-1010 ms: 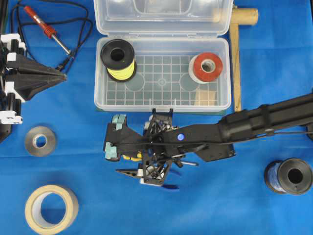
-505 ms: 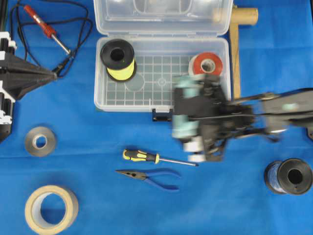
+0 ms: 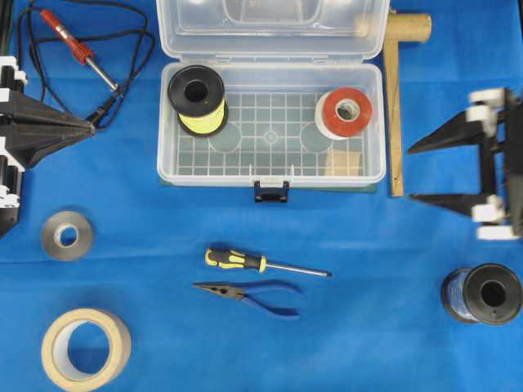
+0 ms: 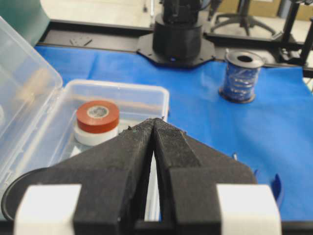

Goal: Pick the screwdriver from the toolbox among several items.
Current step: 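Open the right gripper to release the screwdriver and withdraw right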

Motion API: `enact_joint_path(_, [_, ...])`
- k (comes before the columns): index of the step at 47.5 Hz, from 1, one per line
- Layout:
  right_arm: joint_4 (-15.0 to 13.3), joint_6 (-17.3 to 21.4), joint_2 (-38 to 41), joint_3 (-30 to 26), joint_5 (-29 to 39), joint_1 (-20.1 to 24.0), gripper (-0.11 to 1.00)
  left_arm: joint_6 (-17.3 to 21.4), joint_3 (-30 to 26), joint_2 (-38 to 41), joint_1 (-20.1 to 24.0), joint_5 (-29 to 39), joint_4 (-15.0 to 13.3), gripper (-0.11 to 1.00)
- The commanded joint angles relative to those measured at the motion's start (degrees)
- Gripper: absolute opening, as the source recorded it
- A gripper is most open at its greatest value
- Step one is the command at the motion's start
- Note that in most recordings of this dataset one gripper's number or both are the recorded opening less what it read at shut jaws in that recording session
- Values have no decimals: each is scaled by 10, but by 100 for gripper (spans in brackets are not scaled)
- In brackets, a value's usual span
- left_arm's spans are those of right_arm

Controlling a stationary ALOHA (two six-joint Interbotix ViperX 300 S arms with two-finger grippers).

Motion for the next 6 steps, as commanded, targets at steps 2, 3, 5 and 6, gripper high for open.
enact_joint_path(2, [-6,0,-45,34,-13,-8,74,-1,-6,3,-3,-5,-1,0])
enact_joint_path(3, [-7,0,-52,41,-16,-10,74,-1,-5,3,-4,-5,-1,0])
enact_joint_path(5, [-9,0,-66,54,-24,-11,74,0,-5,2,-5,-5,-1,0])
enact_joint_path(6, [-11,0,-72,62,-29,-13,74,0,-5,2,-6,-6,-1,0])
